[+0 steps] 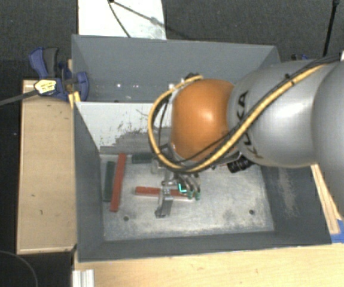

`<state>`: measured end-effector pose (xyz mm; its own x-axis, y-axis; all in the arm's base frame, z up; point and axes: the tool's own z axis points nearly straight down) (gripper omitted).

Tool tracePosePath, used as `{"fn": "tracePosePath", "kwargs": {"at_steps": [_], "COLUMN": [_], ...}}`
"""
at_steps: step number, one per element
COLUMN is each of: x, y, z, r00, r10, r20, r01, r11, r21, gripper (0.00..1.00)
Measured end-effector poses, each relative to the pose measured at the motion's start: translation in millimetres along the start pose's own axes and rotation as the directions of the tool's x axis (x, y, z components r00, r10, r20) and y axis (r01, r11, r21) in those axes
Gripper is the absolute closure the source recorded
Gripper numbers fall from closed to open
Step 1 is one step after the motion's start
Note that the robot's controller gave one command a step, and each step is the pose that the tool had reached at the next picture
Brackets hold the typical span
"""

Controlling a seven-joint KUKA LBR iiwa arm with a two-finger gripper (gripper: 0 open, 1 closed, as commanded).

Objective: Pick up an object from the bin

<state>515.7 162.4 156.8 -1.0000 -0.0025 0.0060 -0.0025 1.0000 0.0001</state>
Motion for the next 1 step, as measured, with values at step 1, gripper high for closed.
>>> {"fn": "tracePosePath", "kwargs": {"at_steps": [1], "x": [-24.5], "y": [-51.9], "z": [12.2], "r00": [0.995], "r10": [0.101], "r20": [0.006], "r01": [-0.101], "r11": [0.995], "r21": [0.001], "gripper": [0.0]}}
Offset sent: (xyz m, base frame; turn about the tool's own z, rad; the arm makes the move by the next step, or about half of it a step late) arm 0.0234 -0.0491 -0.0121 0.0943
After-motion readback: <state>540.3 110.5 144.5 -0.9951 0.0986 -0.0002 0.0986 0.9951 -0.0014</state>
